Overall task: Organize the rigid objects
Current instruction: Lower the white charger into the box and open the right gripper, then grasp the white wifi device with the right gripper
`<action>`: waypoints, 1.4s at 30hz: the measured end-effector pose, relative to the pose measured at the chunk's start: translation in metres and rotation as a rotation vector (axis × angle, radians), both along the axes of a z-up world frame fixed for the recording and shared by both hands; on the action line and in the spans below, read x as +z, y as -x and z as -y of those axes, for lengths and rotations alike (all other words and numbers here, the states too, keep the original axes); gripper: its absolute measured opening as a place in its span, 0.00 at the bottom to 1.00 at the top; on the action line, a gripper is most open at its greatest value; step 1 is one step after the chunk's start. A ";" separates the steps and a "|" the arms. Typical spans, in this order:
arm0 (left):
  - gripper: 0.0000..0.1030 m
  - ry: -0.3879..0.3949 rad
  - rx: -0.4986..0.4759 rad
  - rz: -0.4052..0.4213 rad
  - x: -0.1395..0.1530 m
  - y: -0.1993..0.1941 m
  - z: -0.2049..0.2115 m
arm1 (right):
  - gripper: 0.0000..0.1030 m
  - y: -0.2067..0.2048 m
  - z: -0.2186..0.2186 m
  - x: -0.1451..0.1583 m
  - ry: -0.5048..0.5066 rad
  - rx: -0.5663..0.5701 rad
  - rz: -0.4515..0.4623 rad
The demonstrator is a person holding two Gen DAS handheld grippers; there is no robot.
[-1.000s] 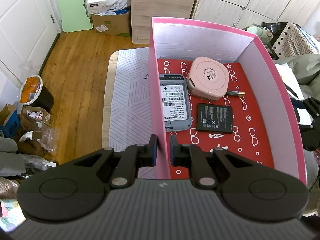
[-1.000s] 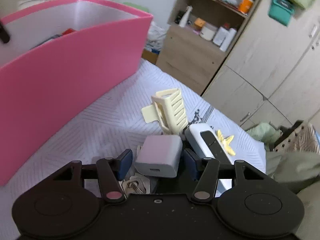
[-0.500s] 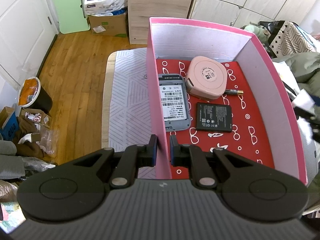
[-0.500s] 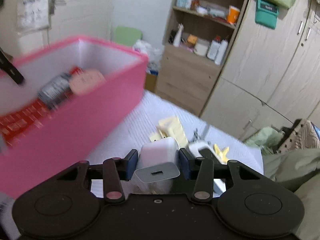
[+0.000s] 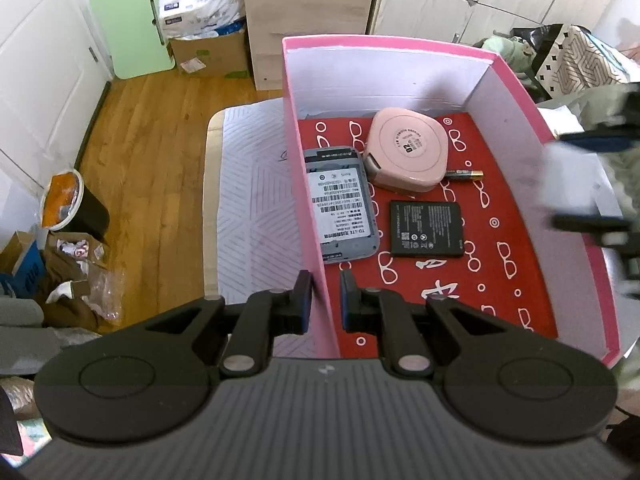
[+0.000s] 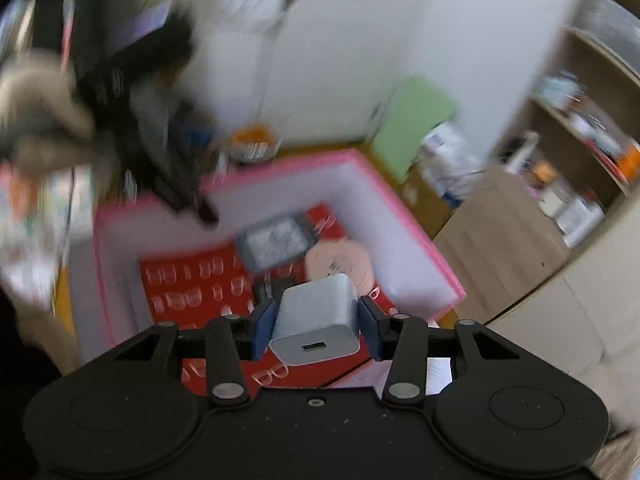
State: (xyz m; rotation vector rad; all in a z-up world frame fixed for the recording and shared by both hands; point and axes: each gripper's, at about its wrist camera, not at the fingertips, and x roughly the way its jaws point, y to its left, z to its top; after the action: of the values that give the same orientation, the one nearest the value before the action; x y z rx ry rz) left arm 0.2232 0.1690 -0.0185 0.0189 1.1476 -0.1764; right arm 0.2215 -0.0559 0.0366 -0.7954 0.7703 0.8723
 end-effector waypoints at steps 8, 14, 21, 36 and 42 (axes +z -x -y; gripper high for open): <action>0.11 0.013 -0.028 0.005 0.000 0.001 -0.005 | 0.48 -0.023 -0.036 -0.065 0.233 0.057 -0.089; 0.12 0.058 -0.028 0.002 0.000 0.000 -0.012 | 0.48 -0.034 -0.043 -0.083 0.342 0.028 -0.119; 0.14 0.075 -0.047 0.004 -0.001 0.000 -0.015 | 0.48 -0.049 -0.045 -0.088 0.348 -0.007 -0.213; 0.14 0.073 -0.049 0.004 0.001 -0.001 -0.014 | 0.53 -0.063 -0.036 -0.089 0.265 -0.066 -0.301; 0.14 0.058 -0.040 0.004 -0.001 0.000 -0.011 | 0.59 -0.037 -0.023 -0.056 0.154 -0.068 -0.202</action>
State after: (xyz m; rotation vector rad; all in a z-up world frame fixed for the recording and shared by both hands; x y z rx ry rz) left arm 0.2233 0.1798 -0.0196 -0.0089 1.1387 -0.2446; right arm 0.2589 -0.0327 -0.0196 -0.8197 1.0473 0.8481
